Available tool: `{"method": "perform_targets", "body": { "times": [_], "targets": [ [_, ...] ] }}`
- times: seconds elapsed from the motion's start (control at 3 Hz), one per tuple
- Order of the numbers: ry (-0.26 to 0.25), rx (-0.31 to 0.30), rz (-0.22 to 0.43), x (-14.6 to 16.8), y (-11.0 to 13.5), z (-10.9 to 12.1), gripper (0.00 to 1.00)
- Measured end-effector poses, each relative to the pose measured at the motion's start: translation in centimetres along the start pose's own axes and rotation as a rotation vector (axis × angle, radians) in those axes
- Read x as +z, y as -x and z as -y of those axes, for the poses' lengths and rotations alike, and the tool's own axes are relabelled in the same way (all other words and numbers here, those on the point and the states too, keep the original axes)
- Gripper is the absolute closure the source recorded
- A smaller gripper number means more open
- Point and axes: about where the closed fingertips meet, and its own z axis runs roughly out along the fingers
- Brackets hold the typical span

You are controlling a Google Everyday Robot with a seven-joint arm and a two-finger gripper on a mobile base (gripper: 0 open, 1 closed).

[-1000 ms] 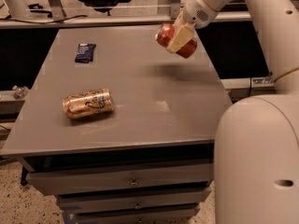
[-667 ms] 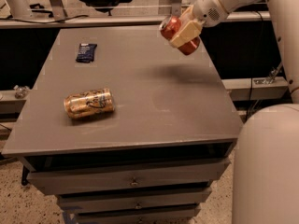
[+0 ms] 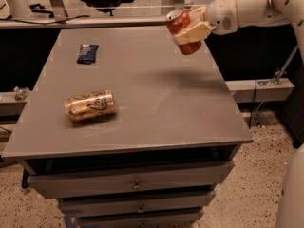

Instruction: Place coke can upright

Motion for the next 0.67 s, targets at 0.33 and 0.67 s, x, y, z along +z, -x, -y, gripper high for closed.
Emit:
{"method": "perform_targets", "body": {
  "times": [0.33, 0.67],
  "targets": [
    [0.001, -0.001, -0.002, 0.05, 0.0, -0.01, 1.0],
    [-0.022, 0.031, 0.07, 0.33, -0.22, -0.02, 1.0]
  ]
}}
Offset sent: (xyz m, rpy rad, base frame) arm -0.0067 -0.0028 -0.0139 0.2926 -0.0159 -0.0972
